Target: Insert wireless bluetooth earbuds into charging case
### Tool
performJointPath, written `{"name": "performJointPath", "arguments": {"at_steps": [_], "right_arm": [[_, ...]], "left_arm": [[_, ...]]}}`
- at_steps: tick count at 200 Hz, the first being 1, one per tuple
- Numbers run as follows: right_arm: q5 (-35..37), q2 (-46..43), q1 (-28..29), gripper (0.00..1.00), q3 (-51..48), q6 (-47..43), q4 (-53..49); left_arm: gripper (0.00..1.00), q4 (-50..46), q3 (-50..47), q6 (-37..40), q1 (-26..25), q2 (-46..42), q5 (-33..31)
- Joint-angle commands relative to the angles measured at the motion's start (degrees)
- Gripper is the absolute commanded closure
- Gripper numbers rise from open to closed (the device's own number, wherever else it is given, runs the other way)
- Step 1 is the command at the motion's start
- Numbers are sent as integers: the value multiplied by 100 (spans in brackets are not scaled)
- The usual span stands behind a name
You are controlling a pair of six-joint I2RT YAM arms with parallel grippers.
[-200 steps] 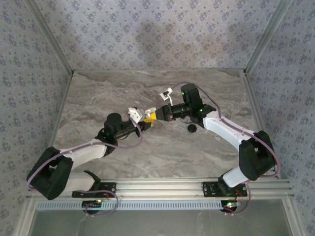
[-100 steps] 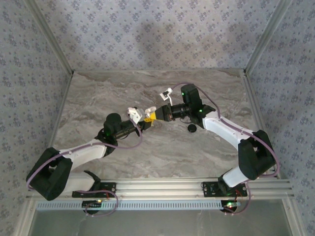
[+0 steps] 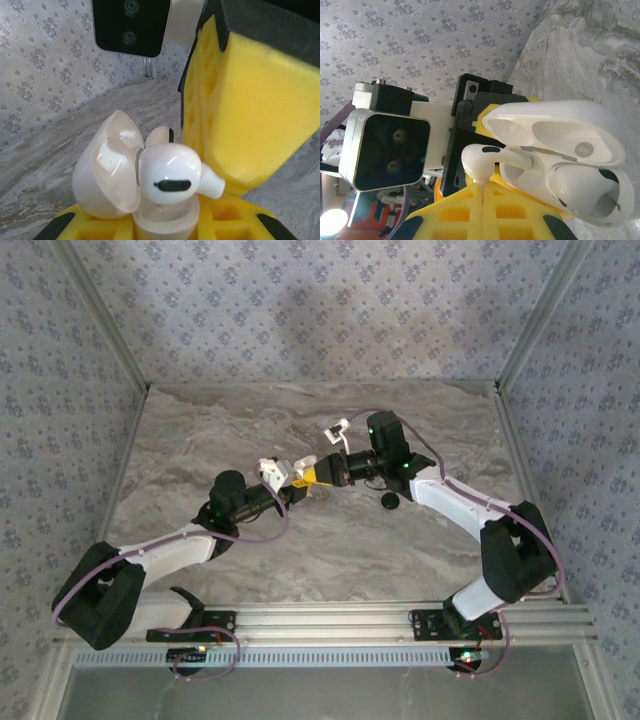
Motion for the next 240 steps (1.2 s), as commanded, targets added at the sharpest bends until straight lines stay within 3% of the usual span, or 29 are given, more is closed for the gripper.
{"name": "performJointPath", "arguments": {"at_steps": [1, 172, 240], "right_arm": [[-245, 100, 8, 97, -77, 132, 104], [-221, -83, 21, 97, 103, 325, 224], [67, -387, -243, 97, 68, -81, -746]], "left_arm": [[90, 392, 166, 69, -54, -114, 5], [90, 175, 174, 60, -69, -9, -213], [90, -810, 152, 249, -71, -180, -996]]}}
